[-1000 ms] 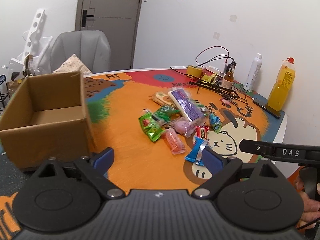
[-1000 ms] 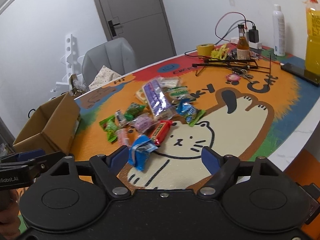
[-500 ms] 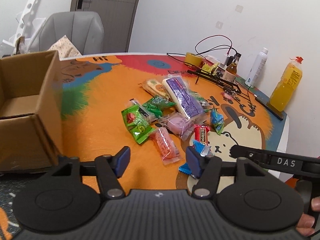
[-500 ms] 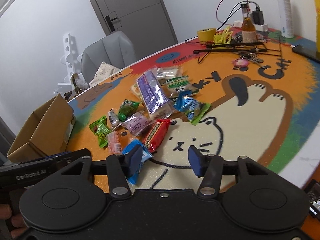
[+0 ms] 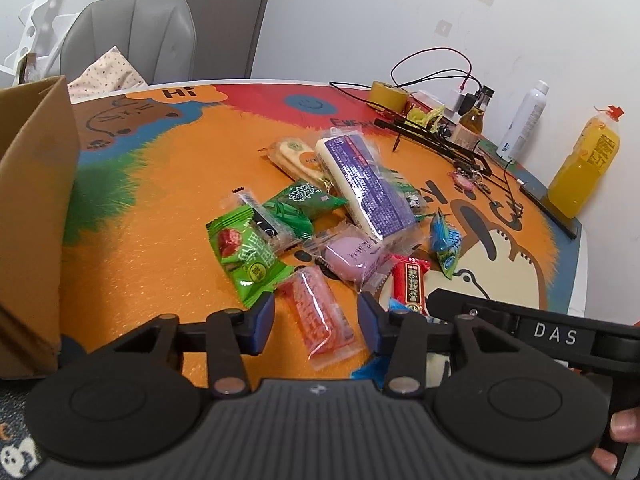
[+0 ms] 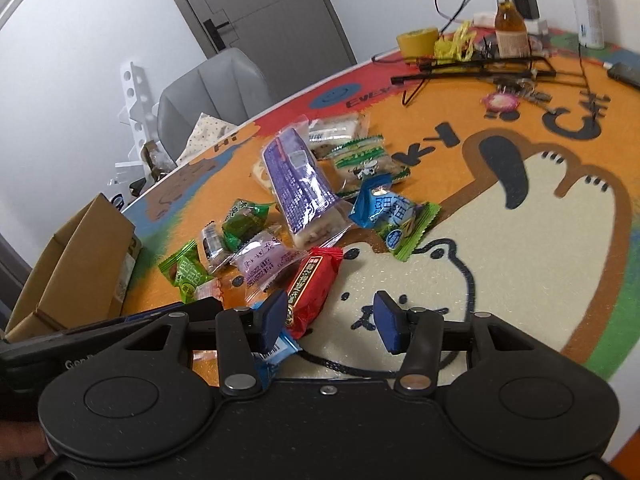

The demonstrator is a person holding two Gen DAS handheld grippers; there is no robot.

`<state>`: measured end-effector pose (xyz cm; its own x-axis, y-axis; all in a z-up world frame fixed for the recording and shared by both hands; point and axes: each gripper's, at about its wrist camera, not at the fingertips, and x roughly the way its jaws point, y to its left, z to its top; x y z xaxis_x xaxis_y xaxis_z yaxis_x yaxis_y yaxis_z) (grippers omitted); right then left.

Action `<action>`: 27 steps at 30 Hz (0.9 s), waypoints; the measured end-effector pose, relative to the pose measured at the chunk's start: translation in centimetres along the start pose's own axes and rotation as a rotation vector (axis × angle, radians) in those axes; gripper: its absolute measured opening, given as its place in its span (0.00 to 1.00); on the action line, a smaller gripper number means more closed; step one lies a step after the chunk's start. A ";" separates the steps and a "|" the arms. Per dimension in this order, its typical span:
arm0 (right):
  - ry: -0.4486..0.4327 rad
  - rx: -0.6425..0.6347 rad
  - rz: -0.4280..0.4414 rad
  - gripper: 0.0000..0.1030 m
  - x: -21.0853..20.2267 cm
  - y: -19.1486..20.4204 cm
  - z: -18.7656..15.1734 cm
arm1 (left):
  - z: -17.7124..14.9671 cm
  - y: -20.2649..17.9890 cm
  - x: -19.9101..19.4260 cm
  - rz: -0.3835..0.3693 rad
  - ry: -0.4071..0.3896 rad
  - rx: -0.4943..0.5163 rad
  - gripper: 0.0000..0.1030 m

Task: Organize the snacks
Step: 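Grasp the pink candy stick with the left gripper while the right gripper grasps the red chocolate bar, then carry both snacks over the cardboard box and open both grippers to drop them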

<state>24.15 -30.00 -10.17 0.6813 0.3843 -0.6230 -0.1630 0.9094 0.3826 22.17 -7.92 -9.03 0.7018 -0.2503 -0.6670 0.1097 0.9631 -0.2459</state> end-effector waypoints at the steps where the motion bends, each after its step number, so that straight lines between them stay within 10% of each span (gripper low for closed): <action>1: 0.006 0.008 0.008 0.48 0.3 0.0 0.1 | 0.1 0.0 0.2 0.000 0.002 -0.002 0.43; 10: 0.013 -0.070 -0.049 0.46 1.8 1.9 0.5 | 0.2 0.1 1.8 0.019 0.021 0.005 0.35; 16: -0.012 -0.128 -0.097 0.20 1.1 2.0 -0.5 | -0.1 -0.1 1.5 0.031 0.025 0.023 0.22; 27: -0.080 -0.072 -0.076 0.20 -1.6 1.8 -1.4 | -0.5 -0.1 -1.0 0.034 -0.019 0.019 0.17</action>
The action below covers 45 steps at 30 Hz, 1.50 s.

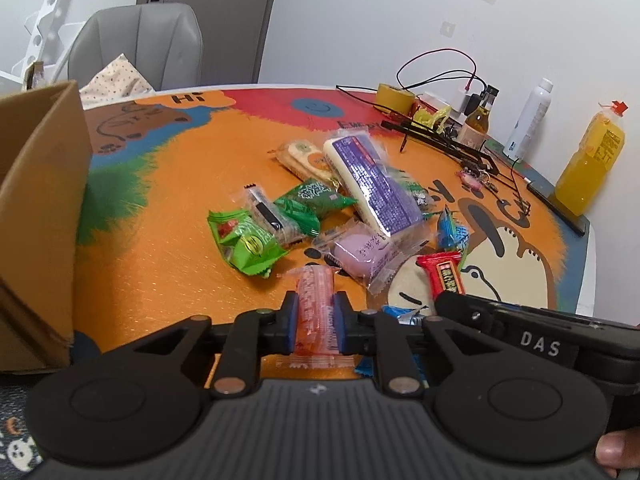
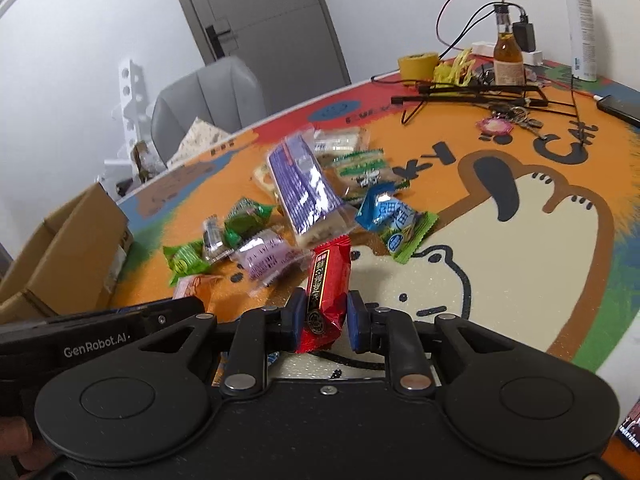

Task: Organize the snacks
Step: 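Carry both snacks over the cardboard box and open both grippers to drop them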

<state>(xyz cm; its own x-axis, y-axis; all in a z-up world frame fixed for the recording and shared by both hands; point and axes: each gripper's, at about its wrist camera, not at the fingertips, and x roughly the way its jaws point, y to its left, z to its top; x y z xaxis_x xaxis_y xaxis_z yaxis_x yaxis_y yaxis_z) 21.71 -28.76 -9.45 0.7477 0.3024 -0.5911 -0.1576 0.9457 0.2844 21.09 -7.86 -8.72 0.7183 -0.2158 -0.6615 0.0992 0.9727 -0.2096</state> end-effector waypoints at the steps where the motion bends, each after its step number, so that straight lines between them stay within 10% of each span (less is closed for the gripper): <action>1: -0.006 0.009 0.001 0.19 -0.2 0.0 0.1 | 0.0 -0.1 -0.3 -0.001 -0.004 0.007 0.17; 24: -0.101 -0.022 0.161 0.19 -2.5 6.5 1.9 | 1.8 2.4 -8.0 0.027 -0.181 -0.021 0.16; 45: -0.091 -0.108 0.279 0.19 -0.8 15.5 2.2 | 3.2 13.3 -13.1 0.165 -0.286 -0.154 0.16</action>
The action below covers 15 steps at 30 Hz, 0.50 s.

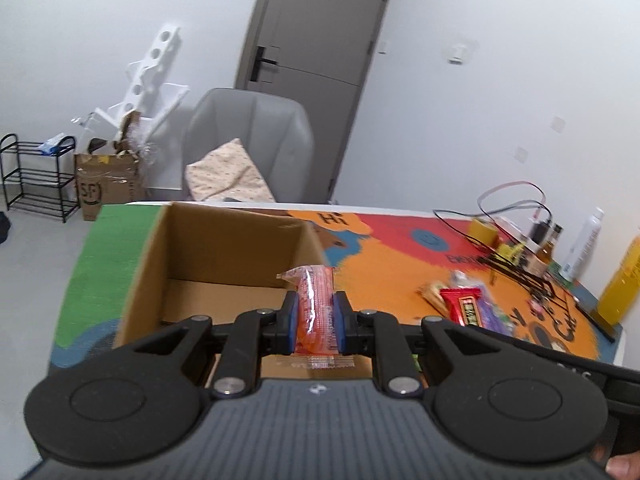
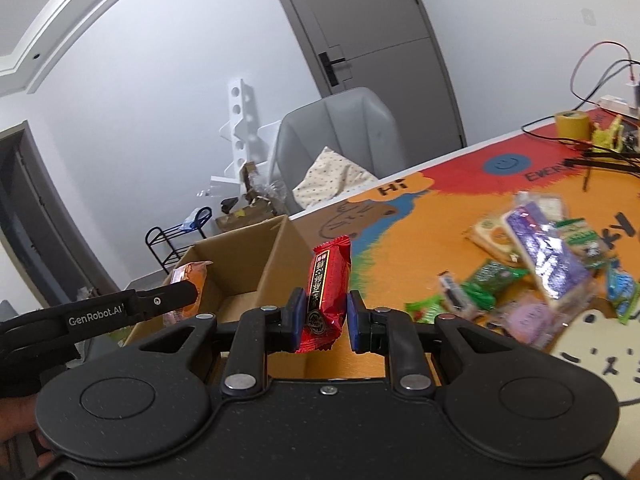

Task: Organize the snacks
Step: 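Carry both snacks over the cardboard box and open both grippers to drop them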

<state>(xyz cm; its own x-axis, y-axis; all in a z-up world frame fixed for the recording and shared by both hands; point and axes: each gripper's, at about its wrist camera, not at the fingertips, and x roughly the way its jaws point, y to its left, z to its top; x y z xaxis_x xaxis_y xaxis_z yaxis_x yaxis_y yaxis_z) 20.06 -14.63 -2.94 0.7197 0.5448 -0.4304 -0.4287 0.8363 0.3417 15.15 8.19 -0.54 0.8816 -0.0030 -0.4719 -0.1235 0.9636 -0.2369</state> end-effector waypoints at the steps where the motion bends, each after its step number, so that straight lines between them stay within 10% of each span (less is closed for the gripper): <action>1: 0.001 -0.011 0.003 0.19 0.3 0.3 0.1 | 0.1 0.6 0.0 0.009 -0.002 -0.008 0.16; 15: 0.030 -0.063 0.057 0.20 4.2 4.8 0.9 | 0.8 5.8 0.6 0.094 0.007 -0.063 0.17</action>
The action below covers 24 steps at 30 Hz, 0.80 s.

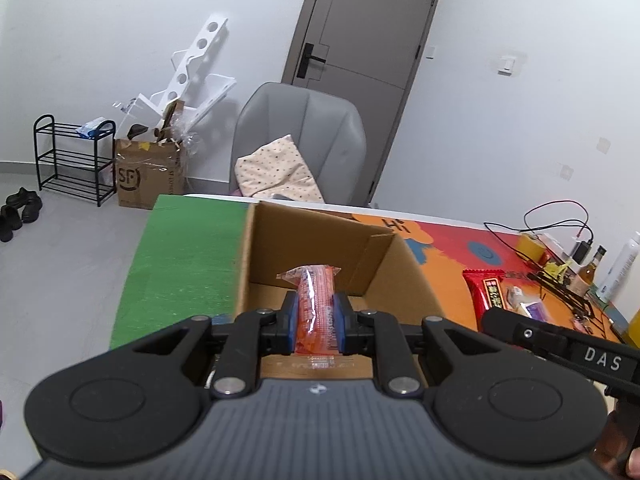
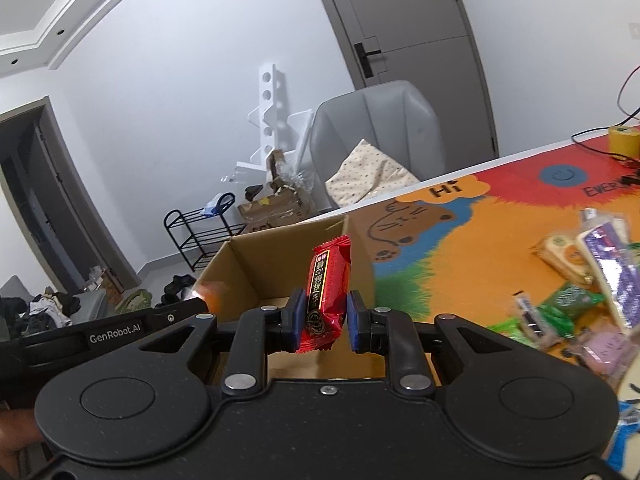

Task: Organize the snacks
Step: 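Carry both snacks over the cardboard box and open both grippers to drop them, then move both grippers back over the snack pile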

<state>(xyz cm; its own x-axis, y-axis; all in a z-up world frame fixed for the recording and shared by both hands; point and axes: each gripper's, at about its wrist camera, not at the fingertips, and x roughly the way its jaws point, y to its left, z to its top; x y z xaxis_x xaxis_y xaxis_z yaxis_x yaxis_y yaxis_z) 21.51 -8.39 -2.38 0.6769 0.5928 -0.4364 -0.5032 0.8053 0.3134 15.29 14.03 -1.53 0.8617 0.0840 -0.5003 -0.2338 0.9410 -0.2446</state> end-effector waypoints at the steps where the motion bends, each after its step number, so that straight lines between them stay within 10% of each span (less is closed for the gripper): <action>1: 0.003 -0.001 0.006 0.20 0.3 0.3 0.0 | 0.0 0.1 -0.1 0.002 -0.001 -0.003 0.17; 7: 0.020 0.000 0.063 0.20 1.5 1.9 0.3 | 0.3 0.5 -1.4 0.037 -0.030 -0.003 0.30; 12: 0.016 0.010 0.082 0.67 0.8 2.4 0.5 | 0.2 0.9 -2.5 0.062 -0.056 -0.018 0.63; 24: -0.030 -0.040 -0.024 1.00 -3.2 0.2 0.2 | -1.0 0.2 -3.1 0.103 -0.075 -0.098 0.92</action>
<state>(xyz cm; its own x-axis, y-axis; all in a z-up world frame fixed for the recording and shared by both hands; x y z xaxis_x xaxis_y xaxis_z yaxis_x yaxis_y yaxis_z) 19.33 -10.15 -0.71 0.7044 0.5735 -0.4181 -0.5069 0.8189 0.2692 12.09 13.63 -0.81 0.8613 0.2064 -0.4643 -0.3623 0.8901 -0.2765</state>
